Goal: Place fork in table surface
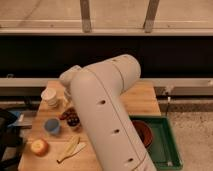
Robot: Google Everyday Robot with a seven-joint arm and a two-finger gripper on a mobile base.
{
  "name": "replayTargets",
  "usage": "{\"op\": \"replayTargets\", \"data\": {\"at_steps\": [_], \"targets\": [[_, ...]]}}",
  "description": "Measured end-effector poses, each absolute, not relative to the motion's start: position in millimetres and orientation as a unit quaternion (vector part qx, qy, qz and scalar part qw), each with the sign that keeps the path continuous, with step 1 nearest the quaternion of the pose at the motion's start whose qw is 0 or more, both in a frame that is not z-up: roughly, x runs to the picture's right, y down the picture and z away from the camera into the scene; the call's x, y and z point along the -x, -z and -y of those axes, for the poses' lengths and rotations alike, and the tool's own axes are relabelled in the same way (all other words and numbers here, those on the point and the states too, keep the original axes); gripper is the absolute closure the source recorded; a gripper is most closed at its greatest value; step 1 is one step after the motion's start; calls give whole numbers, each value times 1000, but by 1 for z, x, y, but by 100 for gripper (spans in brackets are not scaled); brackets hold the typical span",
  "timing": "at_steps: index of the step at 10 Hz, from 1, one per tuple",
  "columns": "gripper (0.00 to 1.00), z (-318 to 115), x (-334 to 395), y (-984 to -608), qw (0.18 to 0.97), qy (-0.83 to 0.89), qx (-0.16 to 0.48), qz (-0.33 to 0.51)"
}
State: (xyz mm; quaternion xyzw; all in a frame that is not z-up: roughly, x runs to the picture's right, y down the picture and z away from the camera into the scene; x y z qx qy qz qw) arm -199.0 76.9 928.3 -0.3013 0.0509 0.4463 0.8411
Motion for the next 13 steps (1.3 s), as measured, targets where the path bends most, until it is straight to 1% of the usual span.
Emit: {"op": "replayTargets", "data": {"at_steps": [2, 6, 7, 8, 9, 10, 13], "targets": [[28, -80, 203, -934, 842, -441, 305, -58], [28, -68, 203, -953, 845, -437, 301, -63], [32, -67, 201, -958, 846, -436, 301, -67], [41, -66, 201, -962, 845, -434, 304, -71], [52, -66, 201, -964, 844, -435, 305, -72], [63, -65, 199, -962, 845, -434, 304, -72], [92, -60, 193, -959, 845, -435, 301, -74]]}}
